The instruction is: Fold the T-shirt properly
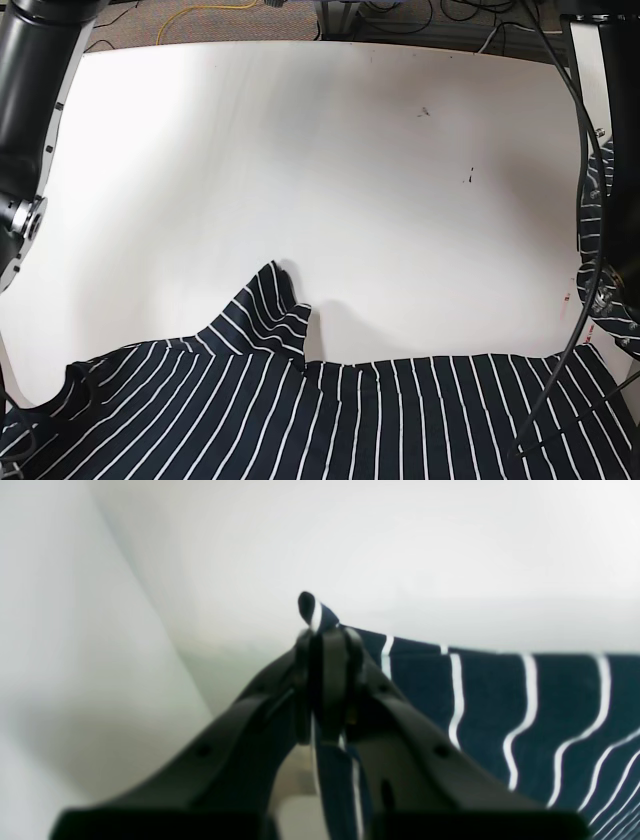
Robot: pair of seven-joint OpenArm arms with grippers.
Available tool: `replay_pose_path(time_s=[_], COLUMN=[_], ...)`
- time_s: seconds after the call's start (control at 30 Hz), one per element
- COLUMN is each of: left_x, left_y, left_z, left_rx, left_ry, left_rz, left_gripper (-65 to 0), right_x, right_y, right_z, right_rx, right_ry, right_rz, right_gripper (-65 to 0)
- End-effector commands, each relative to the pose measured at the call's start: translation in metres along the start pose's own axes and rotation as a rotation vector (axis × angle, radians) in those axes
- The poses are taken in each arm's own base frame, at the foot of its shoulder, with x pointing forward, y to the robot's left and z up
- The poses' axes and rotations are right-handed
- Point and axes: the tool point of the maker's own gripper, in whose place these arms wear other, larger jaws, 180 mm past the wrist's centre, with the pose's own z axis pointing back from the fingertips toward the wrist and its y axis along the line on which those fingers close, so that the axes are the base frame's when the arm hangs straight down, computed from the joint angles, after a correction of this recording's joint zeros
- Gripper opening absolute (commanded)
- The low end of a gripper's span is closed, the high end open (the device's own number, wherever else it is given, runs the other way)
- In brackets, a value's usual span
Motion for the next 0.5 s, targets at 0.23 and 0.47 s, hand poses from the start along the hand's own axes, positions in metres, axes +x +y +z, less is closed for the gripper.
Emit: replay_pose_path(time_s=[0.23,0.47], left_x=[0.042,0.042], left_y=[0.004,0.006], left_z=[0.006,0.0], left_rx=[-0.001,-0.011], left_ry=[-0.095,-0.077], left_rz=[-0.009,0.007], left_gripper=[-65.0,-65.0], right_x=[0.031,0.043], right_y=[-0.038,-0.038], right_z=[0.012,0.004], right_rx=[-0.079,-0.056], right_ry=[-0.075,-0.073], right_rz=[-0.008,0.003], right_gripper=[-64.2,-64.2])
